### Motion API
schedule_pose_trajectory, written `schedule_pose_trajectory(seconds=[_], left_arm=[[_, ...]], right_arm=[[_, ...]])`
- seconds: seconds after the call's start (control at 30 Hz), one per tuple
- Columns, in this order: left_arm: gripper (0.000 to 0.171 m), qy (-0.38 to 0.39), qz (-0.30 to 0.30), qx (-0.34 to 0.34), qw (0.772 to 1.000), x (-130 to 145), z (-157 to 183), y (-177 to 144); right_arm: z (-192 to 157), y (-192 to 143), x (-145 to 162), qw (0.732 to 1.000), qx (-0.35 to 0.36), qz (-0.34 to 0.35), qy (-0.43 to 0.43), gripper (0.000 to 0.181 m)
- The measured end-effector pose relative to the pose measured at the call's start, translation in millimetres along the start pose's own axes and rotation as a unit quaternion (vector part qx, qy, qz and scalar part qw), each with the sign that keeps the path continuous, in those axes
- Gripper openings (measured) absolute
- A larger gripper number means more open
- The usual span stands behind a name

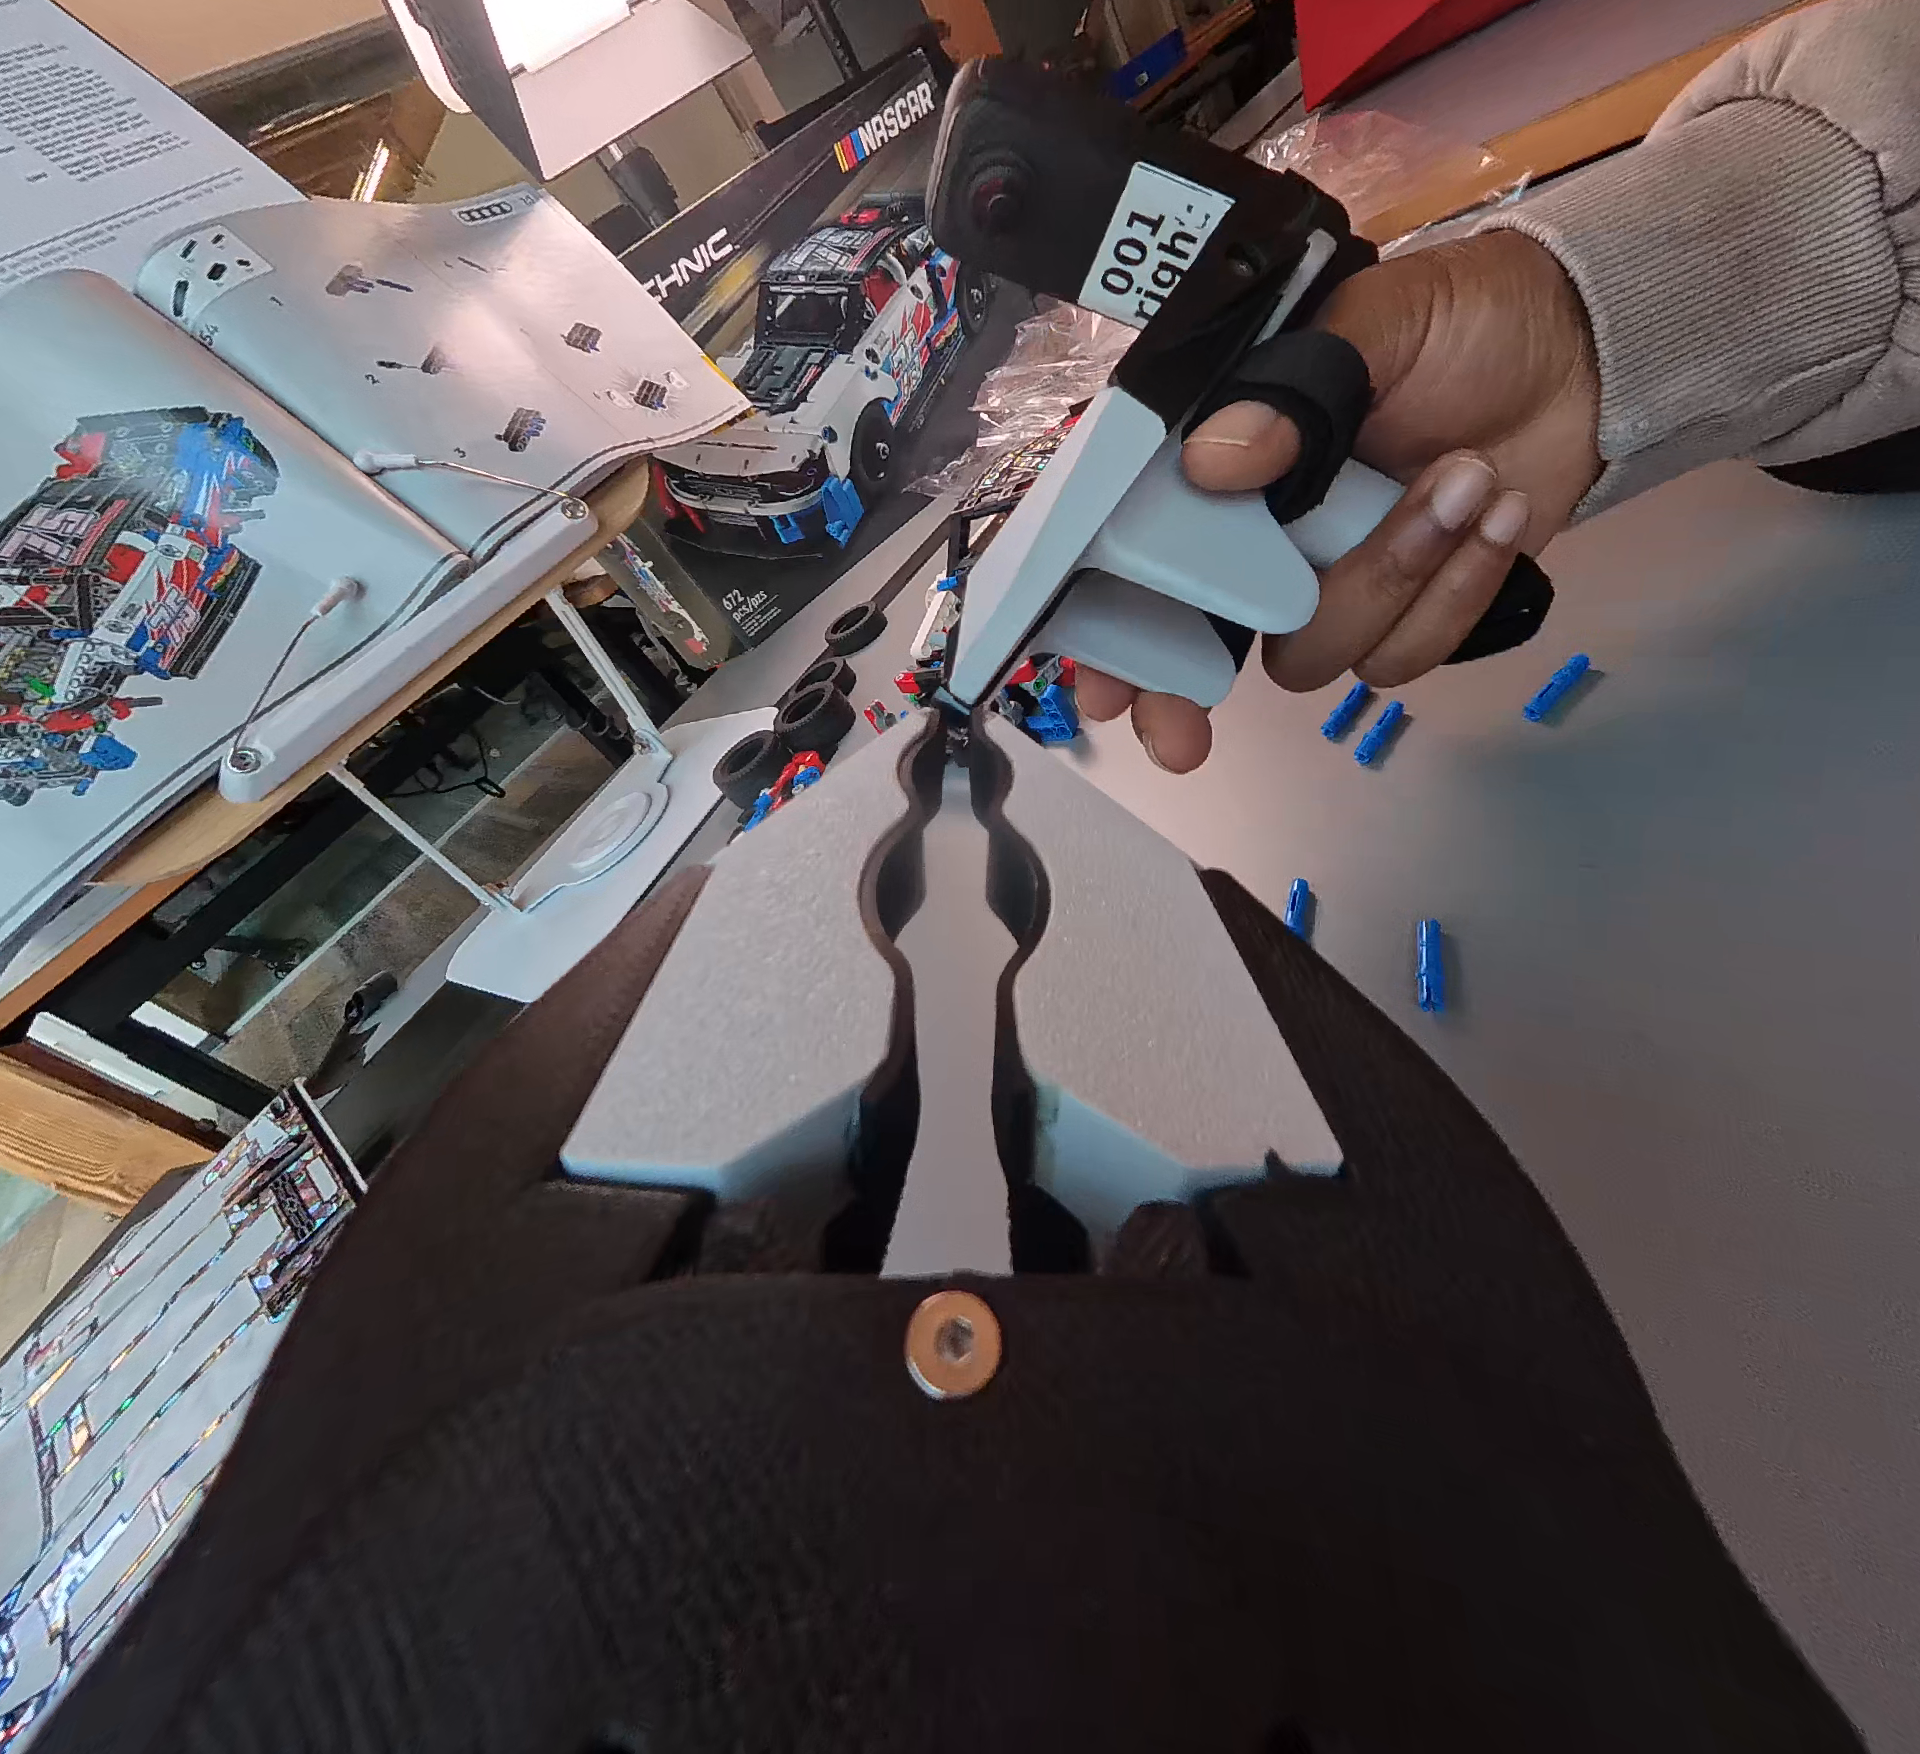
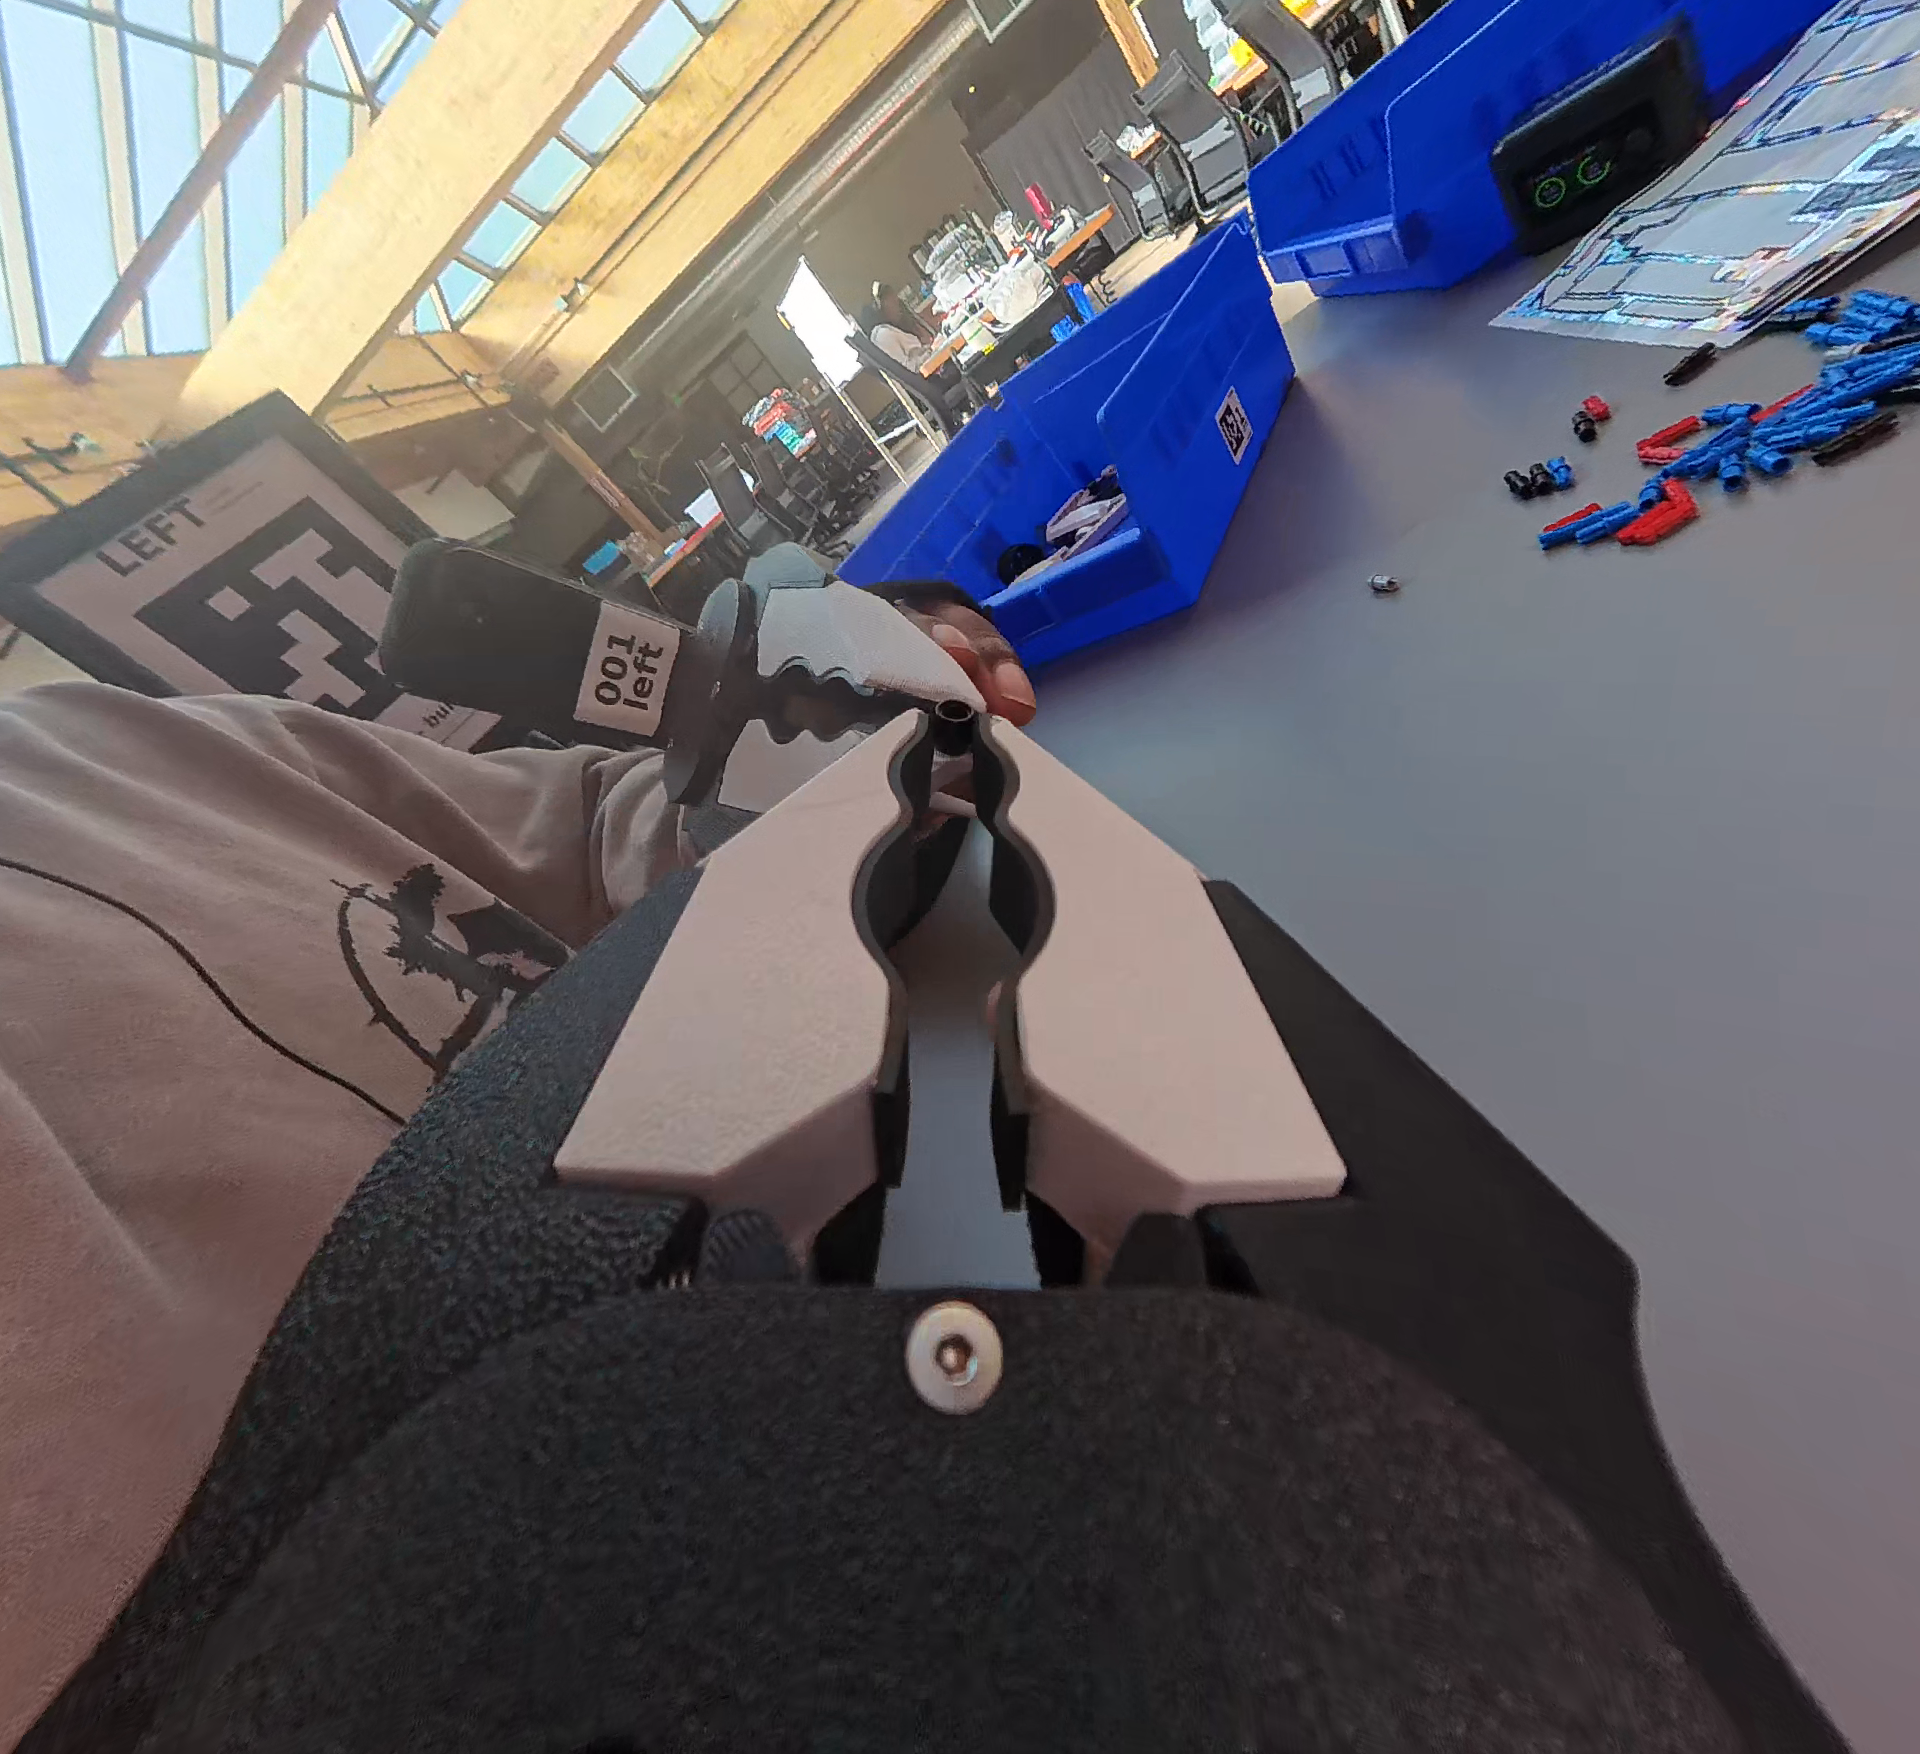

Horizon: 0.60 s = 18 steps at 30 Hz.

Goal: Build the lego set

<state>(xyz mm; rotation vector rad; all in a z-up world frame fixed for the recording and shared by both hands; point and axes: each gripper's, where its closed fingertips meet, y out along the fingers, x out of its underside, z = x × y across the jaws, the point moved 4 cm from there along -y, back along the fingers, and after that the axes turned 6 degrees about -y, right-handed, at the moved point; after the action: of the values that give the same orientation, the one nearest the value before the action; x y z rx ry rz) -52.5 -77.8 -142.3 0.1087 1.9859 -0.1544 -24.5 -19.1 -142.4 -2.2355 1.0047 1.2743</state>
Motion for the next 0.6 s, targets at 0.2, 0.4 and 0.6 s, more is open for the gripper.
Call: schedule_pose_trajectory(seconds=[0.2,0.4,0.6], left_arm=[[0.0,-0.081,0.01,0.042,0.996,0.3,0.7,0.7],[0.017,-0.135,0.039,0.037,0.989,-6.4,-8.8,-3.2],[0.011,-0.083,0.051,0.005,0.995,-12.2,-9.6,-7.0]], right_arm=[[-5.0,-3.7,-1.7,0.995,0.026,-0.021,-0.093,0.005],[-9.4,-4.3,-13.4,0.996,0.02,0.074,-0.054,0.004],[-10.7,7.7,-5.5,0.995,0.004,0.103,0.011,0.004]])
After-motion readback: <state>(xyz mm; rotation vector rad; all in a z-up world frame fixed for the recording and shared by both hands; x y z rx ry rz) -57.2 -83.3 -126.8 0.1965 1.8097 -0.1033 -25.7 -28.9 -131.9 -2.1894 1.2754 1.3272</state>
